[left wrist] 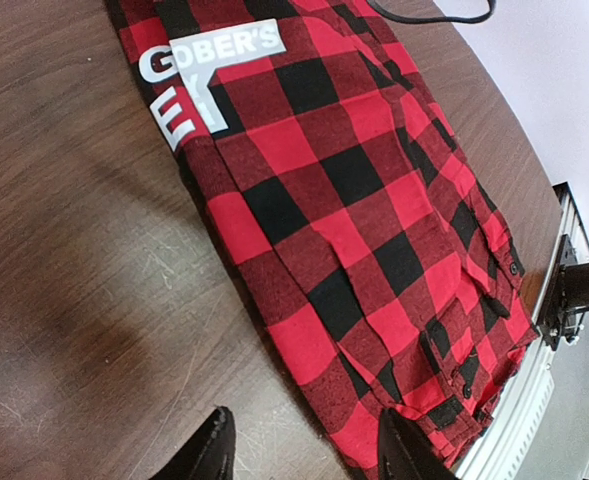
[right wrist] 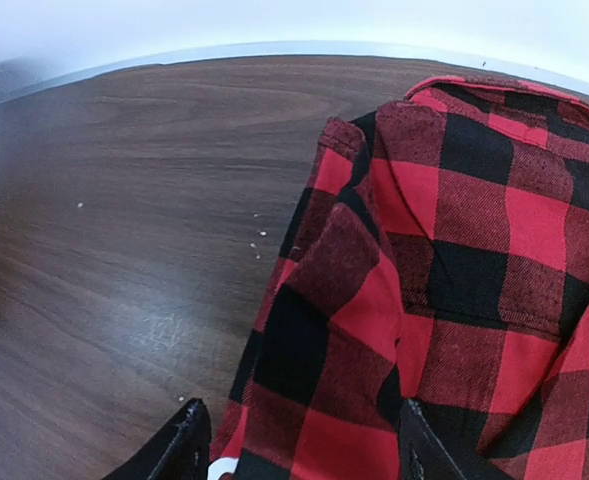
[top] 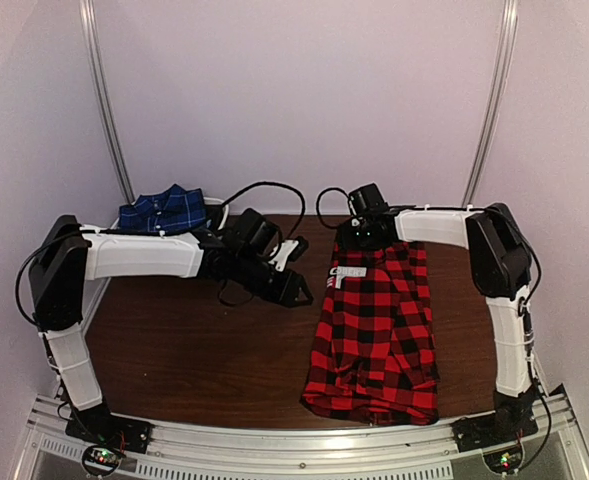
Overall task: Fold and stack the long sleeve shirts
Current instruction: Adjust the rectangle-folded shirt at the center of the board.
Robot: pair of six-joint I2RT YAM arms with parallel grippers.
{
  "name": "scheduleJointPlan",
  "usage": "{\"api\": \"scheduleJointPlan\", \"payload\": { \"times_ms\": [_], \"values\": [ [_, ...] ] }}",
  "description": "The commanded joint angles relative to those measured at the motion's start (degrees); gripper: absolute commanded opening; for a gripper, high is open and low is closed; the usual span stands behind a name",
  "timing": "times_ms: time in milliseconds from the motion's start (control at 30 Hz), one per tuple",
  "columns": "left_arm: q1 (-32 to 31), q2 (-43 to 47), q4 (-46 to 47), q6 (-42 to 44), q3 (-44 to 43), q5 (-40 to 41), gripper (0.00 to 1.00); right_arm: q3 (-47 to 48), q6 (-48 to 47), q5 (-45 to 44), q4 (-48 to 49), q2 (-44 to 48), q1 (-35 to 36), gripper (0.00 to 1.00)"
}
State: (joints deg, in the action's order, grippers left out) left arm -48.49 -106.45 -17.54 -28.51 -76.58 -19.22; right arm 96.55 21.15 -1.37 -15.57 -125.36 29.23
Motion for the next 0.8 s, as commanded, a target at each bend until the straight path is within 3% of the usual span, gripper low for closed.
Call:
{"api": "scheduleJointPlan", "payload": {
  "times_ms": [0,167,467,767],
  "values": [
    [0.3,-0.2,2.6,-0.5,0.6,-0.1,0.49,4.2,-4.1,-5.3,-4.4,-3.3,-0.2,0.65],
    [0.5,-1.0,2.5,-0.4,0.0,-0.8,0.49,5.7,-6.2,-5.2,-4.6,-4.9,-0.6,0.56],
    [0.5,-2.0,2.3,-0.3,-0.5,-1.5,0.49,5.4,-6.8,-3.2,-4.2,-3.8,-3.8,0.00],
    [0.5,-3.7,2.3,-0.2,-1.3,-2.9,0.49,3.2,-5.2,-0.6,-2.3,-1.8,-8.4,0.00]
  ]
}}
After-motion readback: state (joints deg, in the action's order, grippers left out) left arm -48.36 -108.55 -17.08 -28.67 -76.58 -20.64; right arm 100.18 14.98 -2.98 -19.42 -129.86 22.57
